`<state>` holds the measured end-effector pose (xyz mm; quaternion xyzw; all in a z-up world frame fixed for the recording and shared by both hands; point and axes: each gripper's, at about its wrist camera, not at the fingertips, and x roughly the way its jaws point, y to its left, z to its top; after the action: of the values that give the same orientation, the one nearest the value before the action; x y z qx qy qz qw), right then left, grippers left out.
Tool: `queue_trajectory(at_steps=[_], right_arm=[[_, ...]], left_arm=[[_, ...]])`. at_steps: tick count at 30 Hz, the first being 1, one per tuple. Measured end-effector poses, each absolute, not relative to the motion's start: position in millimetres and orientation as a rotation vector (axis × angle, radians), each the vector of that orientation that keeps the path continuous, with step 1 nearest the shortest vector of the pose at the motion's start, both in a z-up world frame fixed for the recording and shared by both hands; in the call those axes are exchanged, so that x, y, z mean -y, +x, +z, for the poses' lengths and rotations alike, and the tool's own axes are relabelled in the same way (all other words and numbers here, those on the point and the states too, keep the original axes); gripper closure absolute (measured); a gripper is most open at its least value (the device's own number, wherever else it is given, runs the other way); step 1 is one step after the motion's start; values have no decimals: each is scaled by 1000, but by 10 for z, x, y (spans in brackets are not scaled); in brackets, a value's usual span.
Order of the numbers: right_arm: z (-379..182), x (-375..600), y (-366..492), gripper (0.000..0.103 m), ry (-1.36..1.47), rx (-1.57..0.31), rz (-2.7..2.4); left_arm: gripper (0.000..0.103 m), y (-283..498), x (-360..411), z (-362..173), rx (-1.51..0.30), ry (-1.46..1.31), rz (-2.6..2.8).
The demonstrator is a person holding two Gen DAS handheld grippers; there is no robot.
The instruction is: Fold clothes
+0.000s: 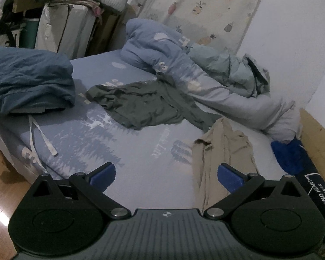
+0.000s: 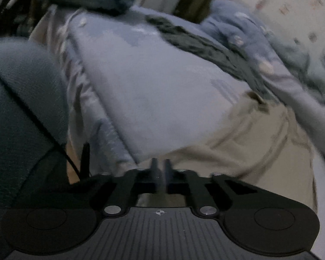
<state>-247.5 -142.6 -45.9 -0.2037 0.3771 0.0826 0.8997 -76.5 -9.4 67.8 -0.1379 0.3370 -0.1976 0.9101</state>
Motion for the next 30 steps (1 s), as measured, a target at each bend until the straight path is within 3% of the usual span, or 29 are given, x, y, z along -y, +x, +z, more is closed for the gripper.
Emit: queue_trajectory(at_steps=[7,10,14,16,20,24,26,28,29,30], right_arm=[[221,2095,-2874,102,-29,-689,175],[342,2209,-2989,102,-19,-681,148],[186,2044,-2920,100,-208,-694,151],[17,1853,-2844,92,-318,-685,184],[-348,1507,-2720,55,-509,-693,222],[-589,1285,-2740,49,-665,-719,251],[-715,1179,-2751,50,-775,-704,248],[-801,1162,-2734,59,-815,-702,226],[-747,1210,-2735,93,-770,-694,208],[-694,1259,-2737,97,-725,-686,191]], left_arm=[[0,-754,375,436,-770,-278,-502],[0,-745,509,303,-809,-251,-530],[0,-710,470,193,-869,-315,-504],[0,-705,387,194,-871,-353,-486],[0,-762,230,223,-869,-387,-452],[0,-798,178,209,-876,-405,-437],[0,-793,192,196,-881,-409,-433],[0,-766,213,168,-888,-413,-434],[0,-757,221,149,-894,-416,-435],[0,-753,234,133,-897,-415,-441]])
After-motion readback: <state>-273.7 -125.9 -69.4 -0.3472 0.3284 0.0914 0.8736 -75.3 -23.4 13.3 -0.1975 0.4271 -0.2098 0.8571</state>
